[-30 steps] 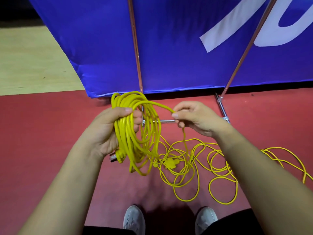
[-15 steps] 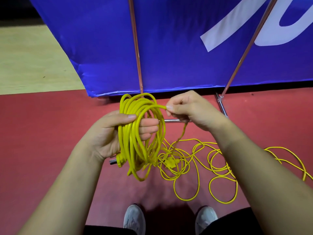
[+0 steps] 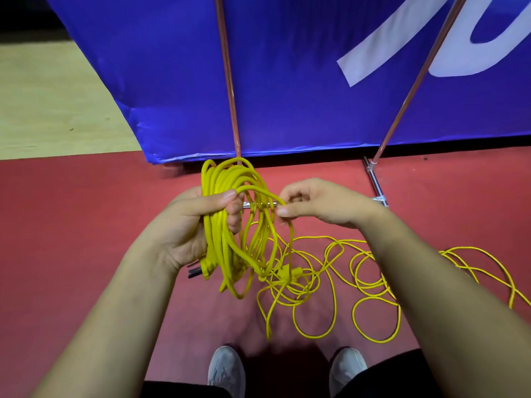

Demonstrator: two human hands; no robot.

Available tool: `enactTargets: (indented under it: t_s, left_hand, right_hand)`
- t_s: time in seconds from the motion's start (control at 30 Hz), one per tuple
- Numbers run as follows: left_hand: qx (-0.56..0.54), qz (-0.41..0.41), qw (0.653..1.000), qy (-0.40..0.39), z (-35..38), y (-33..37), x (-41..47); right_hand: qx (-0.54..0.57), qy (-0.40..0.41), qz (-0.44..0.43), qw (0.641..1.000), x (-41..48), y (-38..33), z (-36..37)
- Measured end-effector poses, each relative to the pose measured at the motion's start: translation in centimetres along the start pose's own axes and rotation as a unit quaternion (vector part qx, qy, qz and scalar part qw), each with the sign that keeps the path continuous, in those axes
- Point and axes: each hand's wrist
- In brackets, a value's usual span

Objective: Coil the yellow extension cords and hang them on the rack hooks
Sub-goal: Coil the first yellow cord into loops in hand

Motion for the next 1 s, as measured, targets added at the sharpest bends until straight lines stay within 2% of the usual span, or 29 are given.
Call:
enactTargets:
  t_s: [0.07, 0.13, 0.27, 0.37, 0.5, 0.73, 0.87, 1.0]
  left_hand:
    - [0.001, -0.005, 1.000, 0.002, -0.1, 0.0, 0.0]
    - [0.004, -0.029, 0.999, 0.015, -0.3, 0.2, -0.1]
    - [0.027, -0.086, 0.995, 0.041, -0.7, 0.5, -0.4]
    - [0.034, -0.093, 0.994, 0.041, -0.7, 0.3, -0.6]
    - [0.003, -0.108, 0.993, 0.047, -0.6, 0.3, -0.3]
    - [0.014, -0.080, 0.996, -0.018, -0.4, -0.3, -0.2]
    - [-0.045, -0.032, 0.998, -0.016, 0.3, 0.0, 0.0]
    - [-0.092, 0.017, 0.993, -0.066, 0.2, 1.1, -0.4]
  right_hand:
    - [0.001, -0.035, 0.027, 0.999, 0.1, 2.1, 0.3]
    - [0.044, -0.013, 0.045, 0.998, 0.1, 2.9, 0.5]
    - [0.150, 0.155, 0.024, 0.976, 0.3, 1.5, -0.2]
    - [0.117, 0.205, -0.003, 0.972, 0.2, 0.1, -1.1]
    - [-0.016, 0.190, -0.039, 0.981, -0.3, -2.1, -0.9]
    - [-0.045, 0.153, -0.103, 0.982, 0.1, -4.0, 0.2]
    - [0.052, 0.061, -0.059, 0.995, 0.5, -0.9, 0.9]
    - [0.028, 0.016, 0.021, 0.999, 1.4, 3.3, 2.1]
Point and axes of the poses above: each hand's wrist, its own x-axis towards the middle knuckle, its own z-axis out of the palm, y = z × x, and after that the axes turned 13 degrees about -x, right-handed
